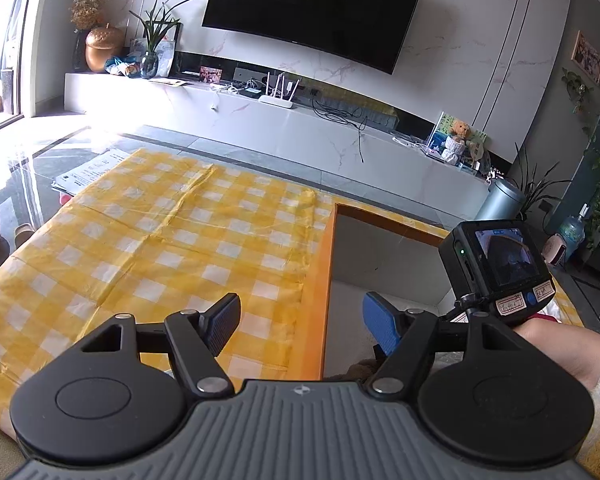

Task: Organize soft objects
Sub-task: 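Lower the clear plastic bag into the cardboard box and open the right gripper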

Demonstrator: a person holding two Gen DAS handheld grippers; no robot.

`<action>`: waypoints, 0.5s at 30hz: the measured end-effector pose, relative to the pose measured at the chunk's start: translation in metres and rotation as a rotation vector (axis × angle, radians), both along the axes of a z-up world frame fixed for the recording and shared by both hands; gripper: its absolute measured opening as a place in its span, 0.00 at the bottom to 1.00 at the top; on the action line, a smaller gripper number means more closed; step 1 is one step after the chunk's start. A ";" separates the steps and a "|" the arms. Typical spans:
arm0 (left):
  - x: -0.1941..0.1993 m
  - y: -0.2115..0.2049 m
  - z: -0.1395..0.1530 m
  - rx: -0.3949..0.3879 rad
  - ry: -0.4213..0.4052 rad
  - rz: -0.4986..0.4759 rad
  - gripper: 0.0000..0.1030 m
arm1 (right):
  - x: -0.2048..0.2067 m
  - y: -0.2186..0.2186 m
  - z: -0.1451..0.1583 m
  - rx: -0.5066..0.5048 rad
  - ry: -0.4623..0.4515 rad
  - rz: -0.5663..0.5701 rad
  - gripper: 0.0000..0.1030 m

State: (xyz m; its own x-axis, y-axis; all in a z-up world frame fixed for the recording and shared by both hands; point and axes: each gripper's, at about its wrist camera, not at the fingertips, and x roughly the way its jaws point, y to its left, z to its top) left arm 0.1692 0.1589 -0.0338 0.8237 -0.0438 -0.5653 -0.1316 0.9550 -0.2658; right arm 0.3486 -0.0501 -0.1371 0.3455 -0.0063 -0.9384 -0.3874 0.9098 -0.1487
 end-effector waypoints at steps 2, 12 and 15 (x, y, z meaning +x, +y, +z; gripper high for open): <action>0.001 0.001 0.000 -0.009 0.002 -0.002 0.80 | -0.001 -0.007 0.002 0.009 0.044 -0.028 0.59; 0.001 -0.001 -0.002 -0.037 0.016 -0.022 0.80 | -0.018 -0.020 0.025 0.036 0.083 -0.042 0.58; 0.001 0.002 -0.002 -0.041 0.020 -0.017 0.80 | -0.022 -0.017 0.022 0.000 0.082 -0.038 0.58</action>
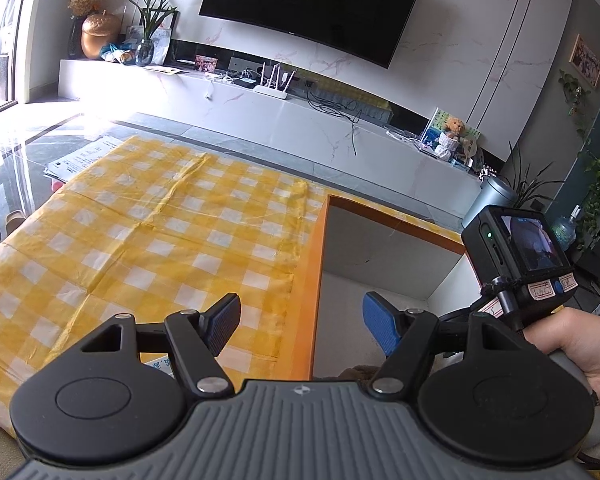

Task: Organize soft objects
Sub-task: 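Lower the clear plastic bag into the cardboard box and open the right gripper, then withdraw both grippers from the box back over the checked cloth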

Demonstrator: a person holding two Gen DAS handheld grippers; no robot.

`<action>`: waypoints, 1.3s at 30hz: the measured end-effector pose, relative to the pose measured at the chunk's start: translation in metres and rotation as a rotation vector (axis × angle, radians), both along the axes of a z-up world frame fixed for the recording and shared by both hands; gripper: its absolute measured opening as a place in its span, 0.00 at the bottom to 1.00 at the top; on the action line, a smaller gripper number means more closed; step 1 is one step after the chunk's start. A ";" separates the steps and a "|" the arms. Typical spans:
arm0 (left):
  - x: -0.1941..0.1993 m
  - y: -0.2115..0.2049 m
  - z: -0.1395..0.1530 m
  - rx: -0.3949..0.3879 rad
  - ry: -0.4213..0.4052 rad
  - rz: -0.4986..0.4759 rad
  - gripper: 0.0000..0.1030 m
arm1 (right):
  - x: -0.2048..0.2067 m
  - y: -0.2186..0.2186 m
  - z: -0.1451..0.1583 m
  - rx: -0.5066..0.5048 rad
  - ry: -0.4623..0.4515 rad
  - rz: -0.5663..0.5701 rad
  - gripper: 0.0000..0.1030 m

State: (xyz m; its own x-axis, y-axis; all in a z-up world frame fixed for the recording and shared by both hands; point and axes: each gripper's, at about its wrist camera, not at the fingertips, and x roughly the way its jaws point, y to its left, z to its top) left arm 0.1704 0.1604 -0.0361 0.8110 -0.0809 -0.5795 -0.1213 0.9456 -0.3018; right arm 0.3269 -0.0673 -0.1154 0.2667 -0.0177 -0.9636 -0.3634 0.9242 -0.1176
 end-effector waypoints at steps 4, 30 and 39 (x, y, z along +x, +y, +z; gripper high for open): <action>0.001 0.003 -0.001 -0.011 0.010 0.010 0.80 | 0.002 0.006 -0.008 -0.060 0.023 0.036 0.59; -0.014 -0.016 0.020 0.018 -0.109 -0.083 0.80 | -0.049 -0.026 0.098 0.153 -0.455 0.182 0.98; -0.020 -0.029 0.029 0.057 -0.153 -0.113 0.81 | -0.074 -0.087 0.122 0.178 -0.599 0.084 0.98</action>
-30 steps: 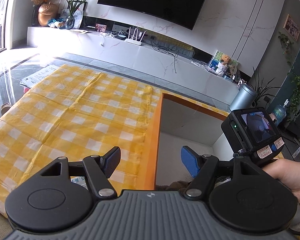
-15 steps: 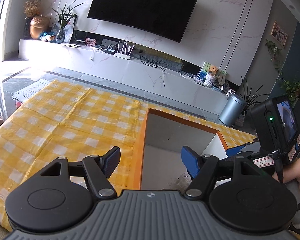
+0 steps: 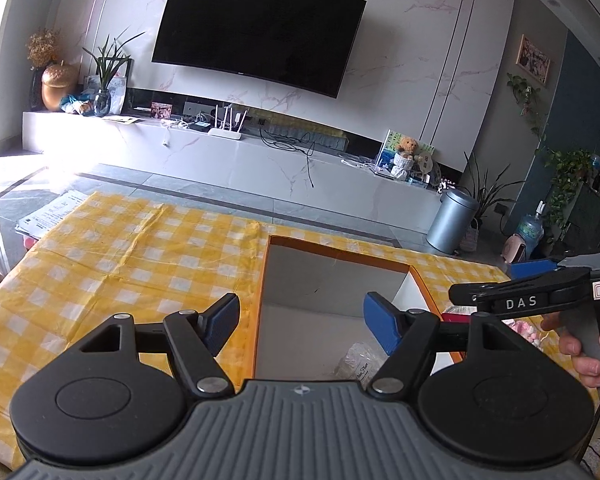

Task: Organize soft objects
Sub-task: 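Withdraw both grippers from the box back over the checked cloth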

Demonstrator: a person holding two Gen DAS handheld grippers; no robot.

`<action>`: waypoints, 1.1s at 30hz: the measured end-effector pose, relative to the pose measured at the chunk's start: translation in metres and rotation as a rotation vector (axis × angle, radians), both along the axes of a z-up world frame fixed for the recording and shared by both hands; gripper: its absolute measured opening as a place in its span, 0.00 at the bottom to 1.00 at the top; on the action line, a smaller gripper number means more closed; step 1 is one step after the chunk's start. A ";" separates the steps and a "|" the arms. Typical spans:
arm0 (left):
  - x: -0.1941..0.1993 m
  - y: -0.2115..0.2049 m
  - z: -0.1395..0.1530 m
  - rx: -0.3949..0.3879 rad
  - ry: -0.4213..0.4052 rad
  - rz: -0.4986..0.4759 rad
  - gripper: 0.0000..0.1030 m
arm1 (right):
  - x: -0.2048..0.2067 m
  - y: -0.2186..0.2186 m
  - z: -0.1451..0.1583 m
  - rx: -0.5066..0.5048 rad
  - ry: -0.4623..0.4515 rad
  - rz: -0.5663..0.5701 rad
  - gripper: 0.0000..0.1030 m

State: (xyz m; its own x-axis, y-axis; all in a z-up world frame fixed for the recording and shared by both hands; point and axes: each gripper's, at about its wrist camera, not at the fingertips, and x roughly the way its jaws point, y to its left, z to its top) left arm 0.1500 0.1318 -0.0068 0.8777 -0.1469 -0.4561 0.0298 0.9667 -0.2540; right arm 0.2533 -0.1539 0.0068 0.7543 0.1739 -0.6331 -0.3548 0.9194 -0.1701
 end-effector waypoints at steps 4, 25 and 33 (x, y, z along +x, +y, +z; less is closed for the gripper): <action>-0.004 -0.009 0.004 0.011 -0.020 -0.038 0.81 | -0.009 -0.038 0.007 0.029 -0.047 -0.082 0.98; -0.015 -0.095 0.013 0.171 -0.050 -0.187 0.84 | -0.052 -0.190 -0.030 0.236 -0.119 -0.492 0.98; -0.015 -0.127 0.021 0.187 -0.073 -0.245 0.87 | -0.046 -0.230 -0.047 0.339 -0.072 -0.593 0.98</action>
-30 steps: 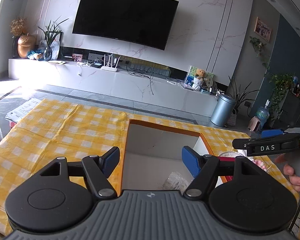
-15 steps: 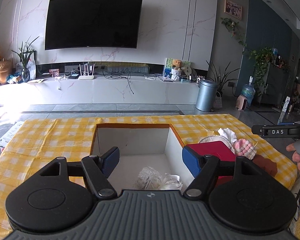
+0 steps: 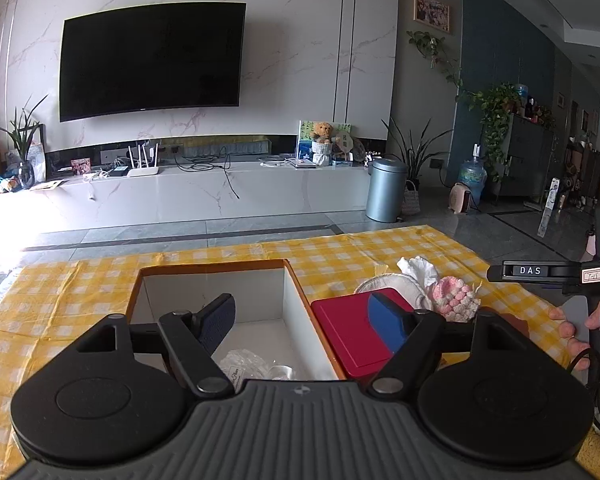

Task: Organize soft objects
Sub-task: 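Withdraw both grippers from the box back over the checked cloth, then reach to the brown bear-shaped sponge and grasp it with the right gripper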

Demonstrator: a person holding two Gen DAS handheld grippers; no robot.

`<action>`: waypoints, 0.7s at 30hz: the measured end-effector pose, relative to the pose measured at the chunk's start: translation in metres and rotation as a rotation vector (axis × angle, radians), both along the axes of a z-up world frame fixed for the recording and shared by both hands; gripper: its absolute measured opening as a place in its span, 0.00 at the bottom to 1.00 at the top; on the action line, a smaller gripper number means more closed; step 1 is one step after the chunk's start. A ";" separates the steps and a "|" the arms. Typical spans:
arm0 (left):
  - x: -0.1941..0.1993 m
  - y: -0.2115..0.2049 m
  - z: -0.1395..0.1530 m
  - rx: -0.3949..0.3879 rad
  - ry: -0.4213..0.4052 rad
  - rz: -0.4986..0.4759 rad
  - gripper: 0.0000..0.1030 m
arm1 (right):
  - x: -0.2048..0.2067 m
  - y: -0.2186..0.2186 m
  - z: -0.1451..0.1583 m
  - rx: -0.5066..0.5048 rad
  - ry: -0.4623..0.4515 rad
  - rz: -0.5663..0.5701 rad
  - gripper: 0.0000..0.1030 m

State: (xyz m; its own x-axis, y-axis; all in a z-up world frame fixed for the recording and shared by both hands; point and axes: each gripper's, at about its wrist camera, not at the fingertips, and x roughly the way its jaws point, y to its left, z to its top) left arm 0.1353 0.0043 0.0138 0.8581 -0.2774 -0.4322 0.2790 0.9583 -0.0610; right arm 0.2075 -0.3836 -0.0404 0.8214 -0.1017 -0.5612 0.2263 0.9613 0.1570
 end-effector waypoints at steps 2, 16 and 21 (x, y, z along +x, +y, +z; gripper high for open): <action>0.004 -0.009 0.000 -0.001 0.018 -0.019 0.87 | 0.004 -0.008 -0.006 0.028 0.023 -0.030 0.98; 0.034 -0.084 -0.010 0.086 0.148 -0.133 0.87 | 0.028 -0.040 -0.043 -0.064 0.139 -0.066 0.98; 0.043 -0.104 -0.015 0.144 0.180 -0.147 0.87 | 0.050 -0.050 -0.062 -0.086 0.200 0.006 0.98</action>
